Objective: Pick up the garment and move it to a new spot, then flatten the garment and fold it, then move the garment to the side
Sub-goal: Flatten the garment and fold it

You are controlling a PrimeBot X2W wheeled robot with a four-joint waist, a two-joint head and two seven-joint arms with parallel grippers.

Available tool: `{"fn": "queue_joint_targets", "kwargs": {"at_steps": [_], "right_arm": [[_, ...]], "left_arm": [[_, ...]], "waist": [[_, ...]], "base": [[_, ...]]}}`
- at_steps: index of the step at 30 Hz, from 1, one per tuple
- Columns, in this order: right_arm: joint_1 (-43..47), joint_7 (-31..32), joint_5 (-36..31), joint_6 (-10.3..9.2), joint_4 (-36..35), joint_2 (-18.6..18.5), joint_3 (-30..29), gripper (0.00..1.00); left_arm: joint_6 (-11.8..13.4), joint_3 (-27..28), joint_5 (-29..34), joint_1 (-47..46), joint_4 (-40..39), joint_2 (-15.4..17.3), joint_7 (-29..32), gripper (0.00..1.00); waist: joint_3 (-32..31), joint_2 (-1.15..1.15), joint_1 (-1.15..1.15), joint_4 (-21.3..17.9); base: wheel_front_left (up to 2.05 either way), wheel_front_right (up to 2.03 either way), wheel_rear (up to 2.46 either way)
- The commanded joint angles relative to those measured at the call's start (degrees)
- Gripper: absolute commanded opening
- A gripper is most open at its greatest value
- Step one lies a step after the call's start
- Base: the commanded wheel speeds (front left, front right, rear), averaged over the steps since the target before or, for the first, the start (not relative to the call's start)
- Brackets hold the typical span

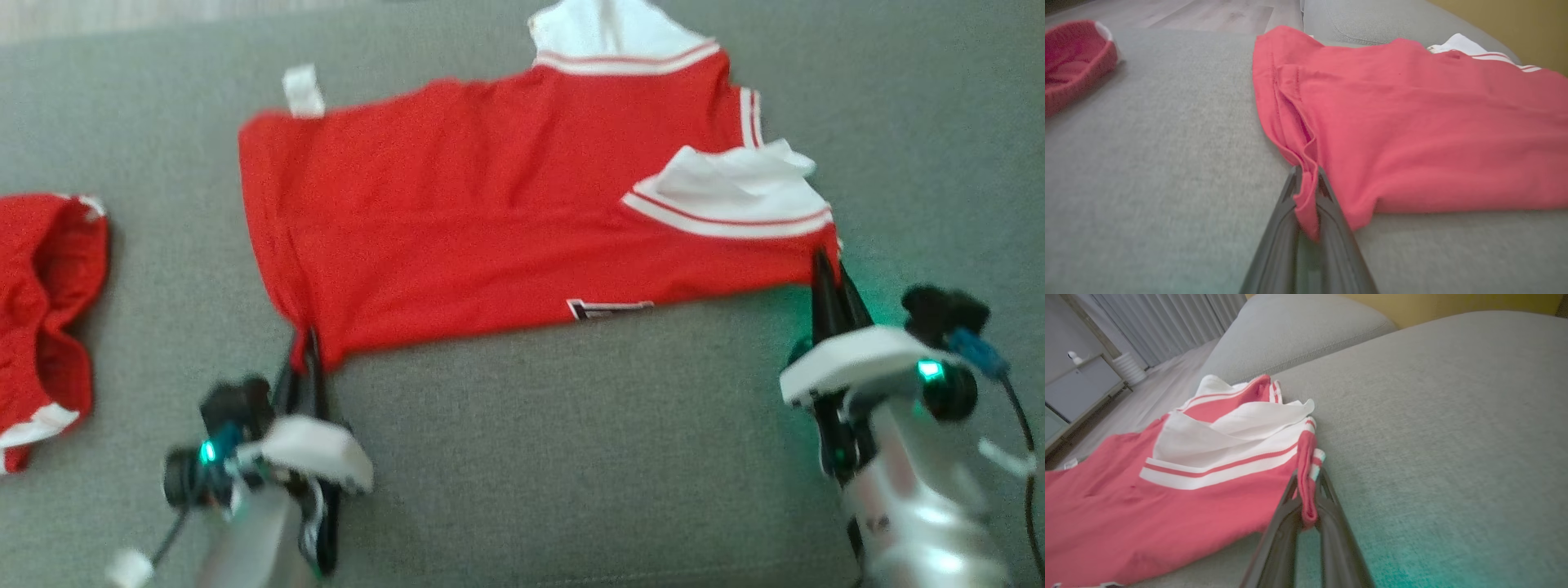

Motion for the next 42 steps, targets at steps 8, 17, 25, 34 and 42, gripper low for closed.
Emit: {"fn": "queue_joint_targets", "kwargs": {"at_steps": [8,17,25,34,42], "right_arm": [[12.30,-0.22,4.82,-0.04,-5.25,-1.50,1.48,0.00],[14.91,-0.22,7.51,-0.04,-8.82,-3.14,2.23,1.00],[8.00,-0.22,5.83,-0.04,-12.81,-3.68,4.08,1.00],[0.72,-0.22,5.90,-0.04,-13.85,-3.49,7.72,1.00],[-3.08,-0.22,6.02,-0.04,-14.23,-5.47,9.96,1.00]], "left_arm": [[2.09,1.40,-0.96,13.15,-5.51,0.47,0.06,0.00],[3.96,1.72,-2.46,14.36,-9.65,0.47,0.06,1.00],[4.48,5.62,0.41,1.67,-8.59,1.86,0.06,1.00],[3.92,7.89,0.76,-11.92,3.13,4.24,0.06,1.00],[5.00,8.82,1.86,-15.51,7.74,5.06,0.06,1.00]], "waist": [[-11.10,0.00,-0.01,-0.01],[-9.84,0.00,-0.01,0.40],[-3.21,0.00,-0.01,-0.18],[3.79,0.00,-0.01,-2.58],[6.74,0.00,-0.01,-3.15]], "base": [[0.00,0.00,0.00],[0.00,0.00,0.00],[0.00,0.00,0.00],[0.00,0.00,0.00],[0.00,0.00,0.00]]}}
